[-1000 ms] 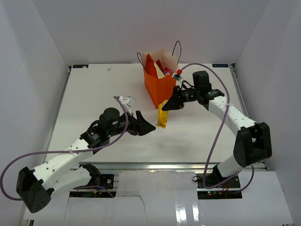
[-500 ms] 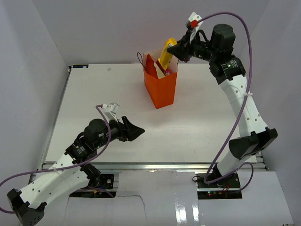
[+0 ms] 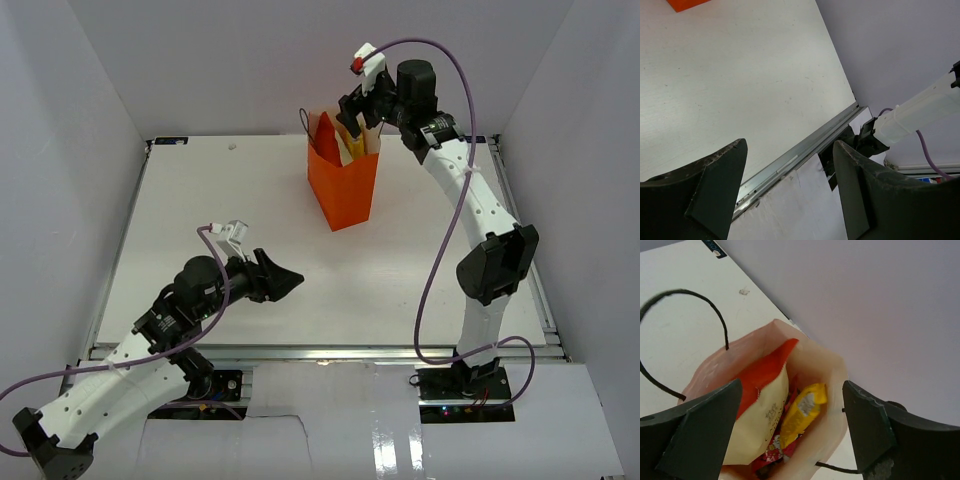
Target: Place the snacks into the paper bag
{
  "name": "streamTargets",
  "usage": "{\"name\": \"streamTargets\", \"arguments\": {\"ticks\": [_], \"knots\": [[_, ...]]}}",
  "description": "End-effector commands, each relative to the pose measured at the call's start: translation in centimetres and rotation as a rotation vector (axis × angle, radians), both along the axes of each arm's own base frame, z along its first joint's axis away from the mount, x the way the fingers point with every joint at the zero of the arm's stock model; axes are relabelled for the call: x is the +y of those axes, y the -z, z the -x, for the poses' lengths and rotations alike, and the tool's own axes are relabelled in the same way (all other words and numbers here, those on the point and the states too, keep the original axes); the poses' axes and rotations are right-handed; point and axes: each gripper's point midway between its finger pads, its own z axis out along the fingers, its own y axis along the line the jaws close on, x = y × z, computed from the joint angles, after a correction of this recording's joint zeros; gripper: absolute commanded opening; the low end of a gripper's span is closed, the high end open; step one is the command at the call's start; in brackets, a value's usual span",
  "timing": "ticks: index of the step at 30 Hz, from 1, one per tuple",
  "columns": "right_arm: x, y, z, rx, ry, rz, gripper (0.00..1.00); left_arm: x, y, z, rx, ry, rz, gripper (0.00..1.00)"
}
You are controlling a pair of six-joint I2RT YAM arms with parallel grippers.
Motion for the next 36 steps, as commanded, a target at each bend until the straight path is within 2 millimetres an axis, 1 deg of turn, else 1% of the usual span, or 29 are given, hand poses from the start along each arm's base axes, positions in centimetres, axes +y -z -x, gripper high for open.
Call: {"name": "streamTargets", "arguments": {"ticks": [1,2,3,4,5,6,7,9,10,11,12,14,15,16,17,18,19,20,21,22,23,24,25,26,27,29,30,32,36], "knots": [[-1.3,-7.5,1.9,-0.164,0.023,-0.053,0.87,0.5,-0.4,0.0,-0.007,-0.023,0.005,0.80],[-1.5,-9.0,3.0,-0.173,0.011,-0.079,0.90,0.5,-0.5,-0.1,-0.010,-0.027,0.004,0.80],[-1.6,-9.3,4.0,-0.155,0.003,-0.083,0.97,0.6,-0.6,-0.2,-0.012,-0.033,0.002,0.80],[-1.9,-10.8,5.8,-0.151,-0.015,-0.112,0.97,0.5,-0.6,-0.3,-0.013,-0.033,-0.002,0.80],[-2.2,-10.7,6.7,-0.122,-0.011,-0.131,0.91,0.5,-0.7,-0.3,-0.016,-0.034,-0.003,0.80],[-3.0,-9.9,8.4,-0.082,-0.003,-0.141,0.90,0.5,-0.9,-0.5,-0.021,-0.039,-0.007,0.80],[-3.4,-9.2,9.3,-0.051,0.002,-0.150,0.90,0.5,-0.9,-0.6,-0.022,-0.039,-0.010,0.80],[-4.1,-7.1,11.1,0.015,-0.022,-0.154,0.90,0.4,-0.9,-0.8,-0.021,-0.039,-0.024,0.80],[-4.7,-4.7,12.9,0.072,-0.033,-0.135,0.90,0.4,-1.1,-0.9,-0.023,-0.043,-0.026,0.80],[-5.5,-3.4,13.4,0.105,-0.022,-0.132,0.90,0.4,-0.8,-1.0,-0.017,-0.045,-0.039,0.80],[-6.4,-0.8,14.7,0.156,0.000,-0.120,0.90,0.4,-0.9,-1.1,-0.019,-0.049,-0.041,0.80],[-8.9,1.6,15.0,0.203,0.082,-0.116,0.90,0.5,-0.9,-1.3,-0.013,-0.058,-0.057,0.80],[-10.1,3.6,16.0,0.254,0.127,-0.128,0.90,0.7,-1.2,-1.4,-0.018,-0.069,-0.058,0.80],[-11.2,4.5,16.2,0.278,0.171,-0.137,0.90,0.8,-1.3,-1.5,-0.019,-0.077,-0.061,0.80],[-13.0,5.4,16.0,0.299,0.250,-0.142,0.90,1.0,-1.1,-1.5,-0.012,-0.083,-0.074,0.80],[-14.0,5.7,16.7,0.308,0.296,-0.157,0.90,1.2,-1.2,-1.6,-0.012,-0.092,-0.079,0.80],[-15.7,7.9,16.9,0.353,0.375,-0.138,0.90,1.4,-1.1,-1.5,-0.008,-0.095,-0.087,0.81],[-16.4,8.6,17.2,0.366,0.411,-0.135,0.90,1.8,-1.0,-1.8,-0.009,-0.128,-0.097,0.82],[-17.2,8.7,17.8,0.363,0.441,-0.139,0.90,2.0,-1.1,-1.8,-0.012,-0.136,-0.097,0.82],[-17.7,9.2,18.2,0.369,0.469,-0.137,0.90,2.2,-1.1,-1.9,-0.010,-0.145,-0.100,0.83],[-18.7,10.5,18.5,0.384,0.516,-0.120,0.90,2.5,-1.1,-2.0,-0.009,-0.160,-0.105,0.84],[-19.1,10.2,19.0,0.367,0.530,-0.126,0.90,2.6,-1.2,-2.0,-0.010,-0.167,-0.101,0.85],[-19.5,10.4,19.3,0.365,0.547,-0.127,0.90,2.8,-1.1,-2.0,-0.007,-0.175,-0.105,0.87],[-20.0,11.2,19.6,0.371,0.572,-0.117,0.90,2.9,-1.2,-2.1,-0.006,-0.185,-0.107,0.89],[-20.2,11.0,20.0,0.355,0.578,-0.122,0.90,3.0,-1.4,-2.1,-0.010,-0.189,-0.102,0.90],[-20.6,11.1,20.5,0.347,0.596,-0.124,0.90,3.0,-1.6,-2.2,-0.009,-0.194,-0.101,0.92],[-21.2,11.0,20.6,0.335,0.627,-0.125,0.90,3.0,-2.0,-2.2,-0.013,-0.196,-0.098,0.93],[-21.5,10.8,20.7,0.321,0.640,-0.123,0.90,3.0,-2.0,-2.3,-0.009,-0.196,-0.105,0.93],[-21.6,10.3,20.8,0.297,0.633,-0.114,0.90,2.9,-2.2,-2.4,-0.009,-0.196,-0.108,0.93]]}}
